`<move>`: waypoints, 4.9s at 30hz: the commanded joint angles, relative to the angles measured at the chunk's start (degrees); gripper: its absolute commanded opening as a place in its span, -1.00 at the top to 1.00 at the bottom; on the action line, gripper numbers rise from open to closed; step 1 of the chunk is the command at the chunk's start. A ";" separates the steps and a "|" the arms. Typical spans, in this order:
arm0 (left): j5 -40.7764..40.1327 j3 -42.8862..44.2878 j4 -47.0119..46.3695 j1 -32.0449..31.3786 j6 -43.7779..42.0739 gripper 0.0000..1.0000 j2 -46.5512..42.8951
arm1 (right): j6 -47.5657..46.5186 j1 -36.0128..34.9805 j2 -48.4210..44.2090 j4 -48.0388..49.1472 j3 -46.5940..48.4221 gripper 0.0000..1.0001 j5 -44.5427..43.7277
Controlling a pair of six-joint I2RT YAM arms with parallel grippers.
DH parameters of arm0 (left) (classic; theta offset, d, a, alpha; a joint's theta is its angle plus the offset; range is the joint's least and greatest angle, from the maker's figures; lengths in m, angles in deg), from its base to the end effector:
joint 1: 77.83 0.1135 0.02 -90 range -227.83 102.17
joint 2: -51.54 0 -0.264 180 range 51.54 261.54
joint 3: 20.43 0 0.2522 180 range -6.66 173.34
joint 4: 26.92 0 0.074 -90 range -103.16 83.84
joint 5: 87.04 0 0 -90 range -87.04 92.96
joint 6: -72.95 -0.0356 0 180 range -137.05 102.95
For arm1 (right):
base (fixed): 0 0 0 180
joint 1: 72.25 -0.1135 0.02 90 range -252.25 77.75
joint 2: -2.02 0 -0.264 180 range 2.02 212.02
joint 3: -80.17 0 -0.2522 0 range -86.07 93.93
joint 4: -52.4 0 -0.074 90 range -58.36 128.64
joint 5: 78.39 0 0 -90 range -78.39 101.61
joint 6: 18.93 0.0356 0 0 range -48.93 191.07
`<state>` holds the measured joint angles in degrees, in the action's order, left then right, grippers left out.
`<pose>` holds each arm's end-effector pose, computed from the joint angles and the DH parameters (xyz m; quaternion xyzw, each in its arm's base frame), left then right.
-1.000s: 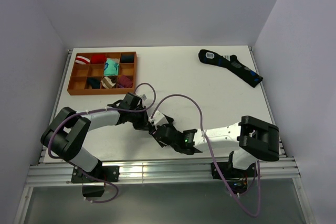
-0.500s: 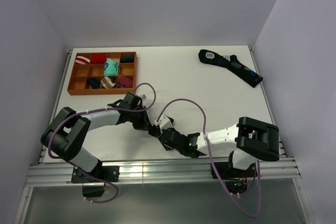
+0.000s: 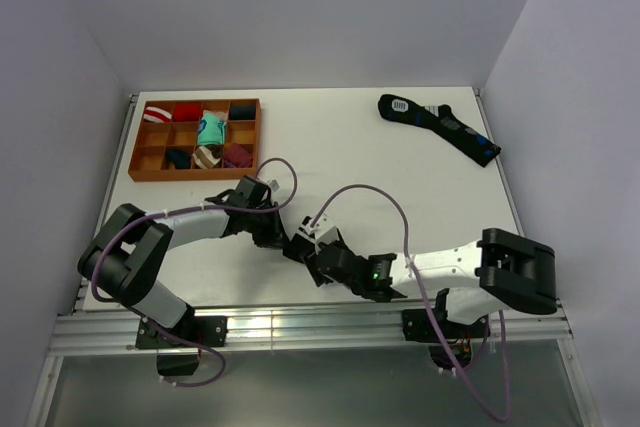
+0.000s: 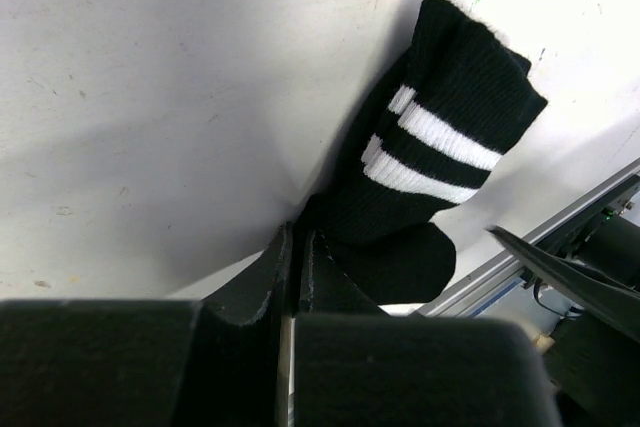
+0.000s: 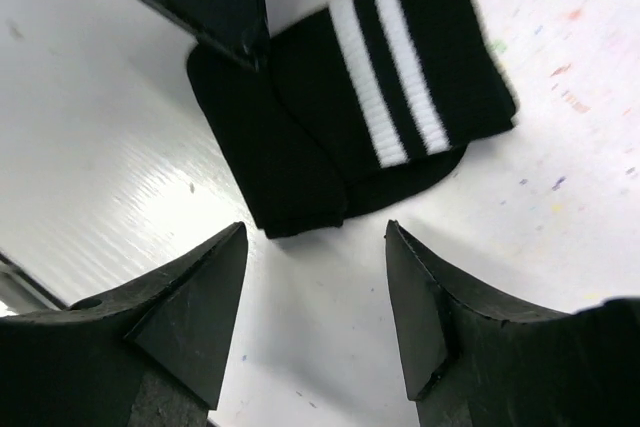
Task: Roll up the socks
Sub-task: Roll the sock at the center of the board.
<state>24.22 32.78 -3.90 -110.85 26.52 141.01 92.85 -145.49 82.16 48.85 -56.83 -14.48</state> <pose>0.2241 -0.1610 0.1362 -0.0385 0.9482 -0.3009 0.0941 0.0889 0.2408 0.1522 -0.2995 0.8385 0.1611 0.4258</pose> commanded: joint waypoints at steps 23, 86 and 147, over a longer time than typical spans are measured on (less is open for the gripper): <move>-4.12 3.27 9.02 0.23 -5.87 0.99 2.02 | -11.15 3.62 5.73 -0.55 9.97 -0.25 9.65; -17.30 -19.04 -25.83 -5.21 7.32 0.26 -24.16 | 26.64 27.44 6.61 14.30 -13.76 0.60 46.56; 12.67 3.98 -26.31 -1.09 -14.39 0.41 17.14 | 20.41 29.90 5.91 6.13 -10.69 0.64 47.71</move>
<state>38.97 36.30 -34.64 -111.63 14.72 155.79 116.34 -115.80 87.20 67.15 -65.88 35.92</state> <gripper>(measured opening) 0.341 0.240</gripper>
